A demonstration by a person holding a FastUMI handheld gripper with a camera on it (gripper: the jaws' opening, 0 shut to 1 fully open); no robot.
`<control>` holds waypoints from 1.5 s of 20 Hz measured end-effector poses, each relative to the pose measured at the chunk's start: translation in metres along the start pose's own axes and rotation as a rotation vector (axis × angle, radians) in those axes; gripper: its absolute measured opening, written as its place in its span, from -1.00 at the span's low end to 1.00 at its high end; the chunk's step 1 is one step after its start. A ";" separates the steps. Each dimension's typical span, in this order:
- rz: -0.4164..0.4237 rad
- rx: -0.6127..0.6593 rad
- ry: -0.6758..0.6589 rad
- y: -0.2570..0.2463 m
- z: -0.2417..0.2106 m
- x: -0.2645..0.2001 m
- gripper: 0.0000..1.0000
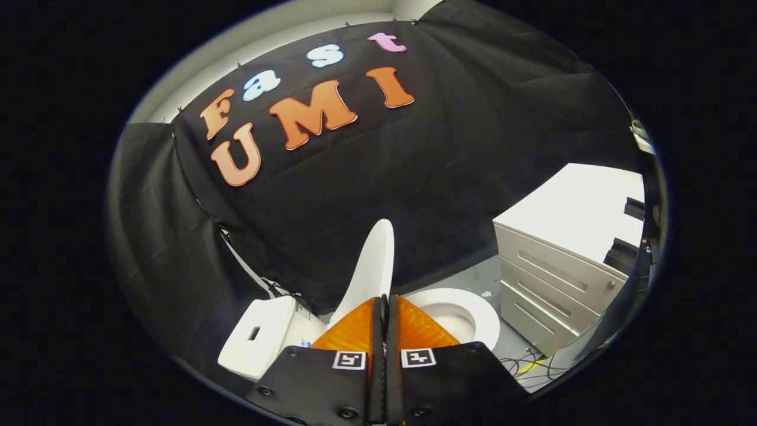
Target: Open the toilet lid.
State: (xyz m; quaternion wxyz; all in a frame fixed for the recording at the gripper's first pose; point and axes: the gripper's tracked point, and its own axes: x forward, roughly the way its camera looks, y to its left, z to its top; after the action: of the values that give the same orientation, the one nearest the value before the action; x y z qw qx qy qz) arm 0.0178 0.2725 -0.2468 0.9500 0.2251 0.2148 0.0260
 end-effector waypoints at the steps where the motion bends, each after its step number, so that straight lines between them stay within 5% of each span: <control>1: 0.004 -0.019 -0.004 0.007 0.001 0.000 -0.84; 11: 0.030 -0.133 -0.047 0.075 0.003 -0.015 -0.83; 30: 0.214 -0.294 -0.091 0.259 -0.025 -0.036 -0.83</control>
State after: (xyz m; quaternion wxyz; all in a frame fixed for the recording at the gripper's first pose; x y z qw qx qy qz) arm -0.0127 0.5097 -0.1390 0.9732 0.1065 0.1401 0.1479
